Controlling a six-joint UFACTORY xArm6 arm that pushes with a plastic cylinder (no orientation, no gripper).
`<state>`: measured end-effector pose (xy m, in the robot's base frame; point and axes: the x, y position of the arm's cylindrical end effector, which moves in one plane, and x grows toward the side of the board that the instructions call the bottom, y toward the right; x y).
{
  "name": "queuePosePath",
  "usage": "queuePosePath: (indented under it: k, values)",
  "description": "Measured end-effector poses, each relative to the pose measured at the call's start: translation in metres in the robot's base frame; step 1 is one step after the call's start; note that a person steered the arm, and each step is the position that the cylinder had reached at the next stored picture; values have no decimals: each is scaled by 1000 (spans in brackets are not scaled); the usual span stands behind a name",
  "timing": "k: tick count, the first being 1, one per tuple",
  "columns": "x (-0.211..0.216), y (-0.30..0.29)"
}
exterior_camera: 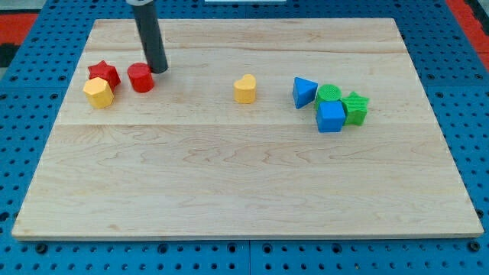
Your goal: Move the yellow heart to the yellow hexagon
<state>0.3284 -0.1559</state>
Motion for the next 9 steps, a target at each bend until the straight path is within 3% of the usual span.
queuePosePath:
  k: [1, 2, 4, 5, 6, 9]
  values:
    - [3, -14]
    - [3, 14]
    - [-4, 181]
    - [30, 185]
    - [58, 174]
    - [60, 36]
